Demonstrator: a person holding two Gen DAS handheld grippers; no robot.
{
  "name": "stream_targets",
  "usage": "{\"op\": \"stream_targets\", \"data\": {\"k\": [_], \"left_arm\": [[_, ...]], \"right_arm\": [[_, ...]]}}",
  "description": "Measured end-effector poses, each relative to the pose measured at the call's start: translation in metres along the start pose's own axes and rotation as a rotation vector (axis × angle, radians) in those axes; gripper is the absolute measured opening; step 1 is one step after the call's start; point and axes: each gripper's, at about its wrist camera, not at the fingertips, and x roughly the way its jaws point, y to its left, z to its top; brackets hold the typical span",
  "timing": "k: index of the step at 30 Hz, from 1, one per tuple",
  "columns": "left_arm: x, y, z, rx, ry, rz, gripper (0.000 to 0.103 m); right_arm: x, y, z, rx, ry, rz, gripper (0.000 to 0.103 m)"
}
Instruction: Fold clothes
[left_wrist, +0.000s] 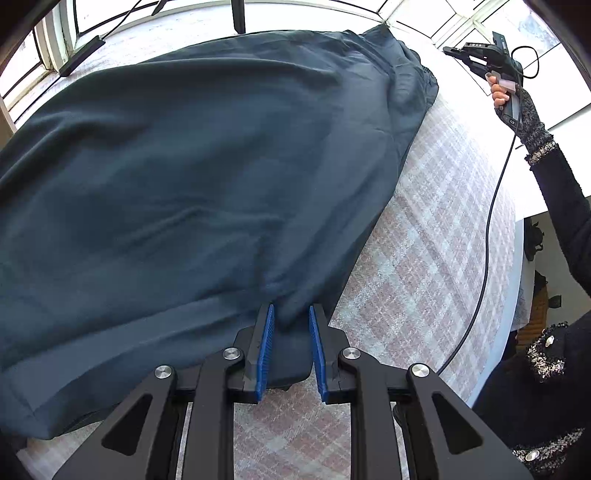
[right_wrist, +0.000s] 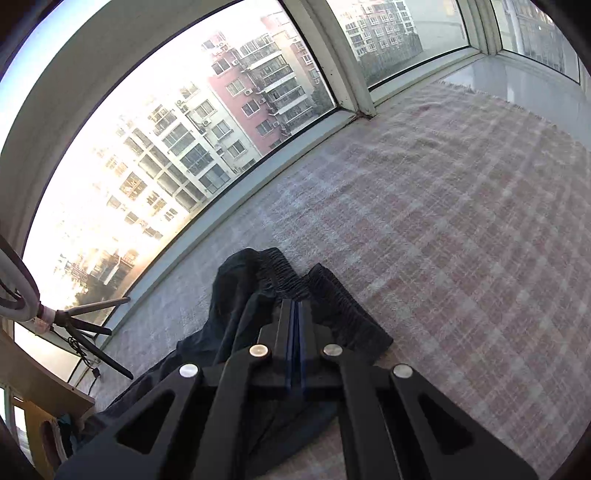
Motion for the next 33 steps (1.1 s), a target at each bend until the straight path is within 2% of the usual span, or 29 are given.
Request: {"op": "stream_targets", "data": {"k": [3,4,5,8,9,12,13,14,16,18,22,23,26,28,30,33], "left_arm": [[0.003,0.003,0.003,-0.003,0.001,-0.008,0.018],[0.003,0.002,0.003,-0.004,0.001,-0.008,0.018],[0.003,0.001,0.003,-0.003,0.003,-0.006,0.018],[0.005,-0.002,0.004,0.004,0.007,0.0,0.018],[0.007,-0.001,0.004,0.004,0.008,0.001,0.018],[0.008,0.003,0.004,-0.004,0.01,-0.006,0.018],[0.006,0.007,0.0,-0.003,0.01,-0.007,0.018],[0.002,0.013,-0.004,-0.002,0.01,-0.007,0.018],[0.013,0.006,0.004,0.001,0.009,-0.003,0.018],[0.015,0.004,0.005,0.002,0.007,0.001,0.018],[0.015,0.007,0.006,0.0,0.006,-0.004,0.019],[0.015,0.008,0.006,0.001,0.007,-0.005,0.019],[0.015,0.008,0.007,0.01,0.024,0.005,0.019],[0.014,0.007,0.007,0.018,0.039,0.017,0.019],[0.009,0.005,0.005,0.029,0.05,0.028,0.019],[-0.01,0.009,0.0,0.009,0.007,0.028,0.019]], "right_arm": [[0.025,-0.018,-0.003,0.102,0.085,0.108,0.006],[0.033,-0.022,-0.004,0.132,0.116,0.147,0.01],[0.04,-0.023,-0.006,0.15,0.137,0.175,0.018],[0.057,-0.006,-0.008,0.08,0.17,0.15,0.036],[0.063,-0.001,-0.008,0.06,0.186,0.145,0.037],[0.076,0.012,-0.011,0.03,0.194,0.127,0.035],[0.079,0.016,-0.012,0.018,0.192,0.118,0.027],[0.081,0.02,-0.014,0.01,0.189,0.115,0.001],[0.07,0.022,-0.015,-0.001,0.171,0.137,0.002],[0.042,0.023,-0.016,-0.035,0.1,0.119,0.002],[0.006,-0.003,-0.014,-0.009,0.018,0.024,0.002],[0.011,-0.008,-0.013,-0.023,0.029,0.019,0.002],[0.05,-0.014,-0.016,-0.046,0.188,-0.001,0.006],[0.058,-0.016,-0.019,-0.053,0.228,-0.043,0.006],[0.048,-0.014,-0.022,-0.054,0.212,-0.076,0.012],[0.02,-0.001,-0.029,-0.108,0.117,-0.176,0.014]]}}
